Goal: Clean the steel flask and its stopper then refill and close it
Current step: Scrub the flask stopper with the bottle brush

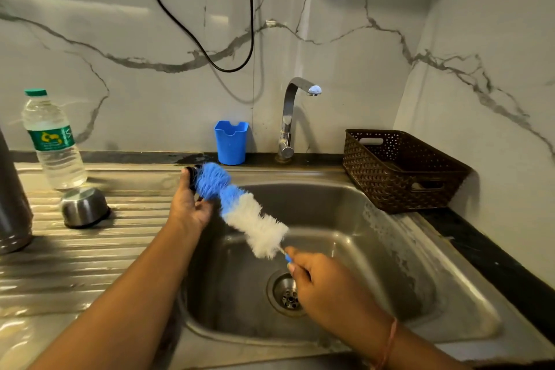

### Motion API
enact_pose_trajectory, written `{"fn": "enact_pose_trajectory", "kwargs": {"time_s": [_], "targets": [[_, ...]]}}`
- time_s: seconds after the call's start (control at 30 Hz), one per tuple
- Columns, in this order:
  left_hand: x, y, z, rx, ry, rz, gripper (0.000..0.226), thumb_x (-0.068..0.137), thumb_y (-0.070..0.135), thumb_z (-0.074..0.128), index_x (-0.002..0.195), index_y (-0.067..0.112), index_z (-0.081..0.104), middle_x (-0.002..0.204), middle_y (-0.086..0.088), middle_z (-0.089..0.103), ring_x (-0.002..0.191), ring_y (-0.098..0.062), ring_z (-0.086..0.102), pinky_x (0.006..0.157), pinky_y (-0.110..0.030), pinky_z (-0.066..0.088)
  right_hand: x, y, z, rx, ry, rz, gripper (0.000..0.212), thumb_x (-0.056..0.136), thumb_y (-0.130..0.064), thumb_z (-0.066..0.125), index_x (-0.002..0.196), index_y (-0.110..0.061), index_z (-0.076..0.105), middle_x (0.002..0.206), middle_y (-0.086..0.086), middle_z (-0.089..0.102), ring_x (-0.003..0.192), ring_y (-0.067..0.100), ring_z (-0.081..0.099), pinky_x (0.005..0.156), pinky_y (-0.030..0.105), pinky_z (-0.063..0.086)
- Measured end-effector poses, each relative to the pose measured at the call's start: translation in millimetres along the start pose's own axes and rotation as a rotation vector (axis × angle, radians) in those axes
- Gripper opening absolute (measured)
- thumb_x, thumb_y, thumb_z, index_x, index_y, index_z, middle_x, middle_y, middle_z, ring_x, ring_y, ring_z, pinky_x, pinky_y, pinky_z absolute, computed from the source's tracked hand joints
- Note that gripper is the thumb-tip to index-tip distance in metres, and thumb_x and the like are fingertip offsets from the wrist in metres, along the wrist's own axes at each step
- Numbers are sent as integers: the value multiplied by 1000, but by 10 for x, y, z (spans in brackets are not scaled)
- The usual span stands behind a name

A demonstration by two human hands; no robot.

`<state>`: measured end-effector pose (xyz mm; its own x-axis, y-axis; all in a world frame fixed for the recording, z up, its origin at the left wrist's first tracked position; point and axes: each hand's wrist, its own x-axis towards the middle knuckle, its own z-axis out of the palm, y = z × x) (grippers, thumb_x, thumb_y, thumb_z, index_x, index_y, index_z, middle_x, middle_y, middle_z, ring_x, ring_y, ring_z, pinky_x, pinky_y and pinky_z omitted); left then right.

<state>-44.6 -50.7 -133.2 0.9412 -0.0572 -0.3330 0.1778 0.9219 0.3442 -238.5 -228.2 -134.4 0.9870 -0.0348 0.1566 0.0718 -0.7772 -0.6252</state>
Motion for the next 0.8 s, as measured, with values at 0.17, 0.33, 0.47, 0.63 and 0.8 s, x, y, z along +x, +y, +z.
{"fn": "enact_pose_trajectory", "kwargs": {"time_s": [0.17, 0.33, 0.47, 0.63, 0.8], "targets": [[-160, -169, 106, 82, -120, -102, 36, 81, 19, 71, 110, 6, 54, 122, -16, 55, 111, -29, 61, 96, -39, 51, 308, -73, -158, 76, 58, 60, 40, 100, -21, 42, 140, -17, 44, 140, -3, 50, 129, 13, 46, 103, 18, 32], [-164, -70, 62, 29, -60, -92, 33, 82, 21, 70, 106, 6, 54, 123, -16, 55, 111, -28, 61, 99, -38, 49, 107, -54, -32, 58, 47, 32, 40, 100, -25, 42, 140, -21, 44, 126, -7, 60, 107, 2, 56, 89, 12, 40], [-181, -136, 31, 189, -86, -128, 36, 81, 27, 69, 109, 7, 56, 107, -11, 64, 94, -22, 65, 87, -31, 53, 182, 15, -65, 104, 49, 68, 39, 100, -24, 42, 138, -20, 46, 119, -13, 60, 103, -1, 56, 87, 10, 38], [-241, -290, 162, 289, -115, -155, 34, 82, 26, 69, 106, 6, 56, 102, -12, 63, 93, -20, 63, 82, -24, 52, 400, -13, -180, 129, 106, 91, 39, 99, -19, 44, 138, -15, 47, 140, -4, 49, 128, 13, 47, 96, 12, 30], [-122, -138, 51, -2, -2, 1, 42, 85, 24, 69, 120, 4, 53, 120, -16, 55, 105, -27, 62, 88, -35, 55, 68, -6, -25, 88, 16, 55, 40, 100, -24, 42, 140, -20, 44, 136, -7, 54, 119, 5, 50, 103, 17, 35]]}}
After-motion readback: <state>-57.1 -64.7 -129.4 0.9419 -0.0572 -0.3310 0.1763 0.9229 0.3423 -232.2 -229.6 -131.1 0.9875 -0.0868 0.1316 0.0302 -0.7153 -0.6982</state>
